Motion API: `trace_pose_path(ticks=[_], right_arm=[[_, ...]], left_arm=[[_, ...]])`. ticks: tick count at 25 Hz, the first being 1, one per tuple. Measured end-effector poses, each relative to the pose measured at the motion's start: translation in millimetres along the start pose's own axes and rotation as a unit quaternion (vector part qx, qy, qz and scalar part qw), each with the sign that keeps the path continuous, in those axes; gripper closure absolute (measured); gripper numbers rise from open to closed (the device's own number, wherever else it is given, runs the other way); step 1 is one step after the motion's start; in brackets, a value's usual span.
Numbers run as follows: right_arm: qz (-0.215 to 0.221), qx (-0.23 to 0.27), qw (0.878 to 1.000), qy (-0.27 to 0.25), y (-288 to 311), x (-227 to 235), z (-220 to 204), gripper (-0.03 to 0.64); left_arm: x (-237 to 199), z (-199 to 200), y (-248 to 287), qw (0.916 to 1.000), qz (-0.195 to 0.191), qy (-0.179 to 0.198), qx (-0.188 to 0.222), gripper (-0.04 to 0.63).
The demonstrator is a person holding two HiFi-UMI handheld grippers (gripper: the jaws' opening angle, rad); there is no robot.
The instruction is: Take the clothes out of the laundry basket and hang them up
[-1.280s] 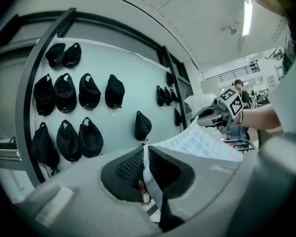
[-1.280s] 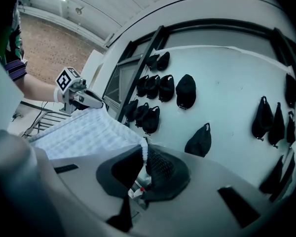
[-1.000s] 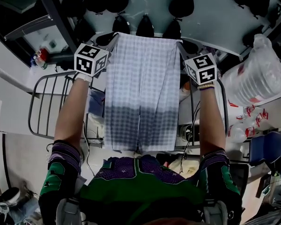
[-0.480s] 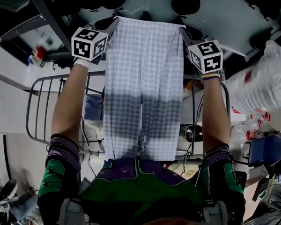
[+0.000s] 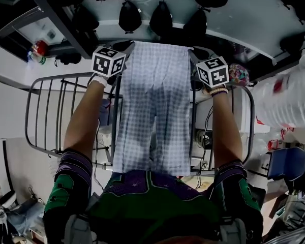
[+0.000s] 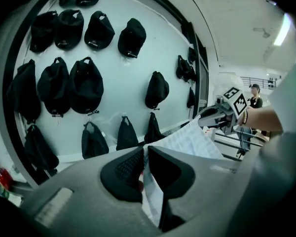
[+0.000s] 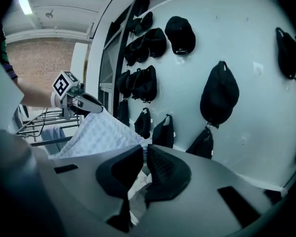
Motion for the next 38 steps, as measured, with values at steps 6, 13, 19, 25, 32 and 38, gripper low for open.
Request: trace_pose_path(ticks=[6, 13, 19, 25, 32, 38], right_arm=[[0.013, -0.042, 0.998, 0.037, 21.0, -10.7, -30.2, 0.552], [0.008, -0.088, 0.994, 0.06, 11.1, -8.2, -61.3, 0.483], [-0.027, -0.082, 0.994, 0.067, -22.1, -6.6, -59.9, 0.471], [-0.064, -0.046, 0.994, 0.079, -61.0, -27.5, -48.0, 0.471], [-0.099, -0.005, 0.989, 0.112, -106.8, -69.8, -34.9, 0.471], [-0.121, 0.016, 0.984, 0.13, -142.7, -111.0, -23.9, 0.469]], left_arm=[[-4.8, -40.1, 18.8, 0.9979, 0.017, -0.033, -0.053, 0.523], [-20.5, -67.5, 5.8, 0.994, 0.057, -0.034, -0.087, 0.453], [-14.1, -67.3, -21.9, 0.9954, 0.053, -0.039, -0.069, 0.453], [-1.5, -66.4, -71.2, 0.9963, 0.048, -0.057, -0.042, 0.46], [3.0, -72.0, -142.6, 0.9954, 0.063, -0.072, -0.014, 0.465], [13.5, -83.7, -193.1, 0.9954, 0.06, -0.075, 0.008, 0.468]])
Point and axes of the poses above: the fingertips, and each gripper's own axes: y forward along the fingers, x to its right, z out of its top, the point moved 10 cm from there along -y, backward along the fingers, and after that the axes turned 7 degrees about -y, right-handed, at the moved point
